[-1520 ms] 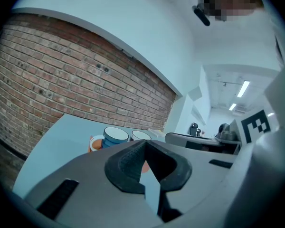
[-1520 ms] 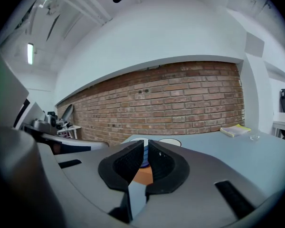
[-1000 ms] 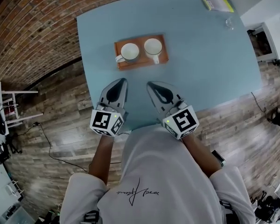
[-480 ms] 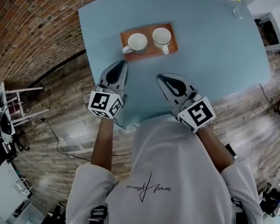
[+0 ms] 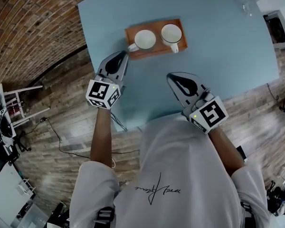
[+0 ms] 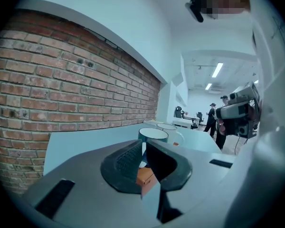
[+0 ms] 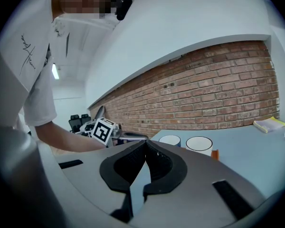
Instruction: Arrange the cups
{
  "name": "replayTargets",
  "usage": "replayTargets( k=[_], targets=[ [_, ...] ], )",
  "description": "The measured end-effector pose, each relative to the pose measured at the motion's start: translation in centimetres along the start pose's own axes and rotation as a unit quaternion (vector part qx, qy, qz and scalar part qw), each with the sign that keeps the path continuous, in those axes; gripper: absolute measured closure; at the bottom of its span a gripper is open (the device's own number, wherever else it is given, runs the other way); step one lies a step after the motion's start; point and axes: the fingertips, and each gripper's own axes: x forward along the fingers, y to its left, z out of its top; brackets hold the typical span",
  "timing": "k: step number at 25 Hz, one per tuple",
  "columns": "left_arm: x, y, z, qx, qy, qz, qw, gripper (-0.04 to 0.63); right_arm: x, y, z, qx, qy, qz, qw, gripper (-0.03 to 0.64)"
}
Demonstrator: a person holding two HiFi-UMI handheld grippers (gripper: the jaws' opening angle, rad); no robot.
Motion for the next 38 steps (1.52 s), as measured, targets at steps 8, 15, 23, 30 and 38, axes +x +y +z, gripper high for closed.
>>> replayTargets(
  k=[8,15,23,30,38],
  targets=[
    [1.0,0.1,-0.9,-0.001,0.006,-0.044,0.999,0.494,0.5,-0.9,-0.3,0.012,0.009,-0.005,1.0,0.595],
    [1.7,0.2,-1.6,-0.004,0.011,-0.057,0.9983,0.477,1.1,-0.5,-0.6,0.014,0.017,0.007,1.0,0.595],
    [2.9,0.4,-2.2,-0.001,0.018,-0.073,0.9972,0.466,1.8,-0.6,-1.0,0.02,0.027,0.013,0.999,0.595],
    [3.6,0.2,-2.9,0.01,0.03,-0.106,0.9939,0.462,2.3,-0.6,-1.2,0.026,0.033,0.017,0.999,0.595],
    [4.1,-0.3,-2.9,0.013,0.027,-0.13,0.9911,0.462,3.0,-0.8,-1.6,0.034,0.04,0.021,0.998,0.595]
  ],
)
